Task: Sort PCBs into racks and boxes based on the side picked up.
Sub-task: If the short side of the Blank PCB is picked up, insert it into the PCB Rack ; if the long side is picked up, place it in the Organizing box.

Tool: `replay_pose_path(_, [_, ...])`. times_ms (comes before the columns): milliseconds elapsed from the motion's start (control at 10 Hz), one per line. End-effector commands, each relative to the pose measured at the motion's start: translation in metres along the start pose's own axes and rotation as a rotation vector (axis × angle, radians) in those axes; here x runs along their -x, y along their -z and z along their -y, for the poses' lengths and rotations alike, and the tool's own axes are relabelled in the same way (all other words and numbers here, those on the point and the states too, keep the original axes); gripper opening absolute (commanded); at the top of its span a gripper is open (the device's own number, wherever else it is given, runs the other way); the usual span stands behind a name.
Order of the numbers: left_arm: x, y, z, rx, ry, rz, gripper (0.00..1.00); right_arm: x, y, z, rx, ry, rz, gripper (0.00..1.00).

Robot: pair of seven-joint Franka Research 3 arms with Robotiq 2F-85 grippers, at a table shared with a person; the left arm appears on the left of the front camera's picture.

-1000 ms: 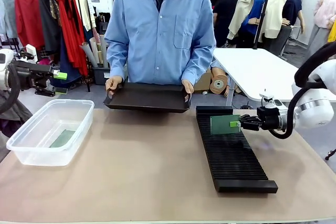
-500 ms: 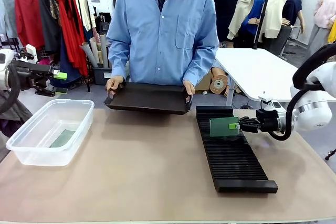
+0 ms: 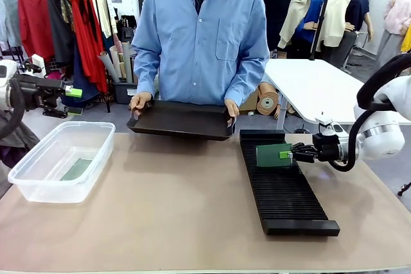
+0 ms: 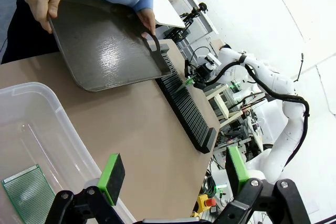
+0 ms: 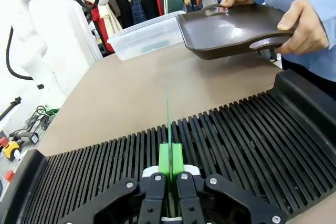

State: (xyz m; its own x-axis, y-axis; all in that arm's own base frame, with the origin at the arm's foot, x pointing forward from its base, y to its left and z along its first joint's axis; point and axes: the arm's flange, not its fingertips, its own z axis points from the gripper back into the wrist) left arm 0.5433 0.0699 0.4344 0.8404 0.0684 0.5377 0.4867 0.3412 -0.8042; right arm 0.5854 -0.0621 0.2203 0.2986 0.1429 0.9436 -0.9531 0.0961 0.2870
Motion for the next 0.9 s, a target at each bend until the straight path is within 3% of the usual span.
replay_pose_path(0, [0.0001, -0.0009, 0.0008, -0.005, 0.003, -0.004, 1.0, 0.0022, 0.0055, 0.0048, 0.04, -0.044, -0.009, 0.0])
replay_pose_path(800, [0.0001, -0.0009, 0.0008, -0.005, 0.003, -0.004, 1.0, 0.0005, 0.0004, 0.0002, 0.0, -0.003, 0.0, 0.0])
